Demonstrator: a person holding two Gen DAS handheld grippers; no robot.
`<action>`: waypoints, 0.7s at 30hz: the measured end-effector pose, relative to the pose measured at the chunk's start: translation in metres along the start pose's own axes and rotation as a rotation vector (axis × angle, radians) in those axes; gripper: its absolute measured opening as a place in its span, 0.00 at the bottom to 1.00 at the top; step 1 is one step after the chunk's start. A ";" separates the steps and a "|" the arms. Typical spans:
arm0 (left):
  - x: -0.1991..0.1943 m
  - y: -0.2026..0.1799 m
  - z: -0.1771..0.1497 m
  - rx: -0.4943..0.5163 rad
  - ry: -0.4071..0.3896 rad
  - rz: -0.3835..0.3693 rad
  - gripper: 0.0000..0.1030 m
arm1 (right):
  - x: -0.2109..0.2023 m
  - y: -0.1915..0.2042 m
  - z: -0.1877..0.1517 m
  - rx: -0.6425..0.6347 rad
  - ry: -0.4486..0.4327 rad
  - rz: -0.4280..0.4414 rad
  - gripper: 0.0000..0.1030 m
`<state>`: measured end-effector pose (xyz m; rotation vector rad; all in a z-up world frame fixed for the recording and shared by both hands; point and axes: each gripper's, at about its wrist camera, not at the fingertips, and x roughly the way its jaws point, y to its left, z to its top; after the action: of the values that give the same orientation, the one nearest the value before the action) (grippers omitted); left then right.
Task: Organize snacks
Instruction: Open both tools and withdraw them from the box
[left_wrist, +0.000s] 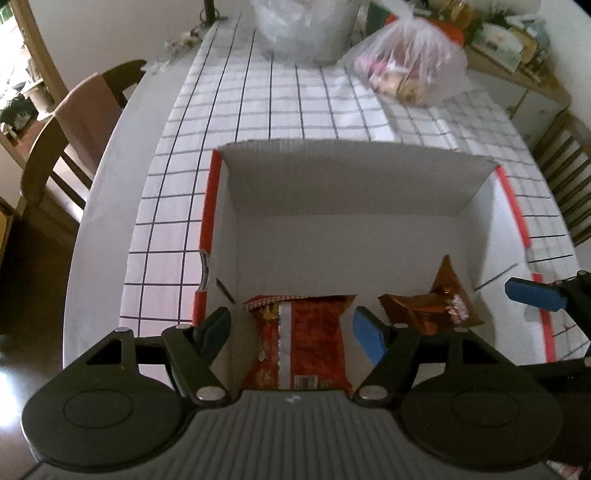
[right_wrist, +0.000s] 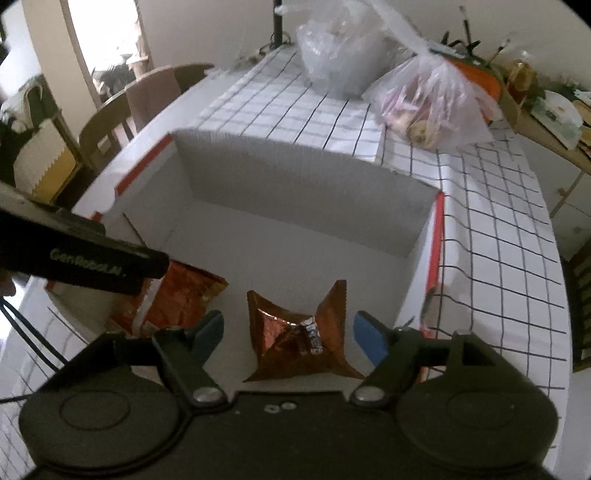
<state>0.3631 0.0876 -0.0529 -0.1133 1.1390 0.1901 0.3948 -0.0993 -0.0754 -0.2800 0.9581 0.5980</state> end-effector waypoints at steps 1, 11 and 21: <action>-0.005 0.001 -0.002 -0.005 -0.012 -0.005 0.70 | -0.004 0.000 0.000 0.005 -0.008 0.001 0.76; -0.062 0.010 -0.032 -0.007 -0.143 -0.056 0.71 | -0.055 0.015 -0.015 0.030 -0.100 0.006 0.83; -0.106 0.012 -0.073 0.021 -0.226 -0.072 0.74 | -0.102 0.034 -0.035 0.056 -0.185 0.012 0.92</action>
<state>0.2525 0.0759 0.0129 -0.1113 0.9097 0.1232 0.3069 -0.1244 -0.0093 -0.1657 0.7969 0.5960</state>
